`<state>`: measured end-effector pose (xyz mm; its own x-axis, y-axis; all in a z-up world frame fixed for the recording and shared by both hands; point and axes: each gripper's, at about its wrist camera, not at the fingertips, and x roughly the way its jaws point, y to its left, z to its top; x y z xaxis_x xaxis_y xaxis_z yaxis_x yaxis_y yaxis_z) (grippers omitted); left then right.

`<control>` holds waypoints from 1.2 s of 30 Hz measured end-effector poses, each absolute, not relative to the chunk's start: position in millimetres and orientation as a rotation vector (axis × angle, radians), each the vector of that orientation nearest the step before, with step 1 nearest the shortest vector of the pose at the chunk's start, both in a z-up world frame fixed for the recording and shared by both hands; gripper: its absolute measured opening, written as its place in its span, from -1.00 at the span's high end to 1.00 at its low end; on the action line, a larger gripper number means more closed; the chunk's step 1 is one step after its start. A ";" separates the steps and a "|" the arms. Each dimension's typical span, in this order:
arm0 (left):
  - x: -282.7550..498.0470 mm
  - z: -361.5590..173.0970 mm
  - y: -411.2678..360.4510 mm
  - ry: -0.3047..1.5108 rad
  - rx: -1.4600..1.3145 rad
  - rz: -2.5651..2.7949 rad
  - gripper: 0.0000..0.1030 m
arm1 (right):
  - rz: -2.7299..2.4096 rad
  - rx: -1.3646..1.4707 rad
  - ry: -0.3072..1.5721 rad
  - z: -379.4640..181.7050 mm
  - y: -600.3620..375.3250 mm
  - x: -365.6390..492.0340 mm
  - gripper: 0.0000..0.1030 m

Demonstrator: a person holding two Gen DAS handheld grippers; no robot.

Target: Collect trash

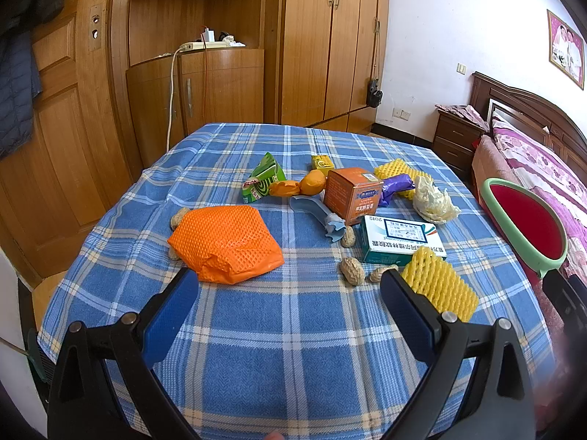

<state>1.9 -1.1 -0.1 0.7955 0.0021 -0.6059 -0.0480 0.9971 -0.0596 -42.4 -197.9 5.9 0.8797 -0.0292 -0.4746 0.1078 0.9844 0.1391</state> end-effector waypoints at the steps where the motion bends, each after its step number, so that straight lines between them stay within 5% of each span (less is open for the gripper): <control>1: 1.6 -0.1 -1.0 0.651 -0.073 0.027 -0.91 | -0.071 0.163 0.491 5.9 -198.0 -42.3 -0.99; 28: 33.3 -13.3 34.4 0.731 -0.091 0.043 -0.91 | -0.043 0.192 0.552 6.4 -202.6 -22.2 -0.99; 36: 60.7 -34.1 45.5 0.802 -0.098 0.075 -0.56 | -0.001 0.159 0.618 -4.2 -188.7 -9.4 -0.99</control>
<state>60.7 45.5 -34.1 0.6928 0.0304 -0.7205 -0.1046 0.9928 -0.0587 -9.4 -188.7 -4.2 0.8152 0.0468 -0.5773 0.0485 0.9877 0.1485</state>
